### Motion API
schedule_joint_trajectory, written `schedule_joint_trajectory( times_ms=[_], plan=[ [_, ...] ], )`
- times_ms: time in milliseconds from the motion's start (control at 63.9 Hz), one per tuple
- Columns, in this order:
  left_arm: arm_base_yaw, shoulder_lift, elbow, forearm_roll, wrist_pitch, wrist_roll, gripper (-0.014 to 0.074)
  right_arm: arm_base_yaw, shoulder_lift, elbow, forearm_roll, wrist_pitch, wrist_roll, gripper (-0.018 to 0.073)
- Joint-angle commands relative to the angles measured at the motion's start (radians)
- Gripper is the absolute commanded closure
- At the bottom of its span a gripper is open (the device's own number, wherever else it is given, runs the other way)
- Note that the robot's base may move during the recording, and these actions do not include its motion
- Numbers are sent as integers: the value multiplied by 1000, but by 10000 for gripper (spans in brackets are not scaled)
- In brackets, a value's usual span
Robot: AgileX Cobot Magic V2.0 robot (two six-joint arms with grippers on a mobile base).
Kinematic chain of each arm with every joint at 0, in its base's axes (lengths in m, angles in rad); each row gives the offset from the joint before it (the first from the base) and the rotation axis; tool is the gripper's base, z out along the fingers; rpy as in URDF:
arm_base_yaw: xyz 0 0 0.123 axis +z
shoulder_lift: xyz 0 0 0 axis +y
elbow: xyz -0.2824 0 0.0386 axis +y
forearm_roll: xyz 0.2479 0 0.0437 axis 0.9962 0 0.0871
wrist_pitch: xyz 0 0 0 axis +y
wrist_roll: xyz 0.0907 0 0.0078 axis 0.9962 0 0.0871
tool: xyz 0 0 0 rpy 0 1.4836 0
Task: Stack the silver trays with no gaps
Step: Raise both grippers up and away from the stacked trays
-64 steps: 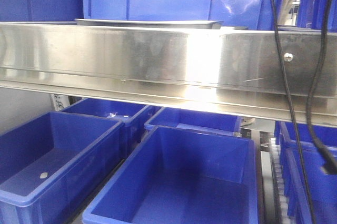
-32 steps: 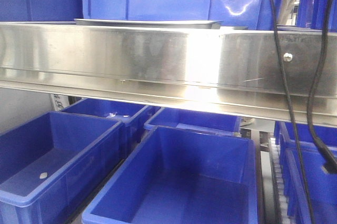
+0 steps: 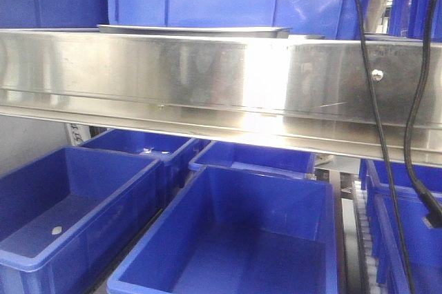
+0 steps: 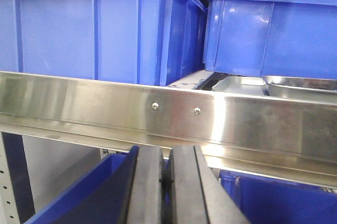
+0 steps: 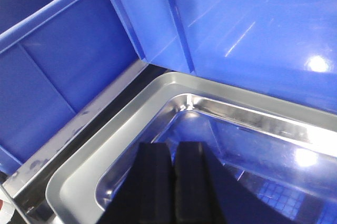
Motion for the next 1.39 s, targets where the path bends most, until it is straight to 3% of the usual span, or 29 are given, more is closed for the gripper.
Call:
schedule_joint_trajectory(
  times_ms=[0, 610, 829, 1033, 1189, 1377],
  plan=[
    [-4, -4, -1, -8, -19, 6, 585, 0, -14, -9, -10, -25, -4, 634],
    [-4, -4, -1, -8, -19, 6, 585, 0, -14, -9, -27, -18, -7, 634],
    [-4, -4, -1, -8, -19, 6, 585, 69, -16, -9, -26, 81, -163, 634],
    [-4, -4, -1, -8, -19, 6, 585, 132, -98, 2, -67, 87, -227, 634],
    [-4, -4, -1, -8, -19, 6, 585, 140, -260, 105, -71, 85, -248, 634],
    [-4, -4, -1, -8, -19, 6, 585, 140, -515, 357, -63, 48, -248, 634]
  ],
)
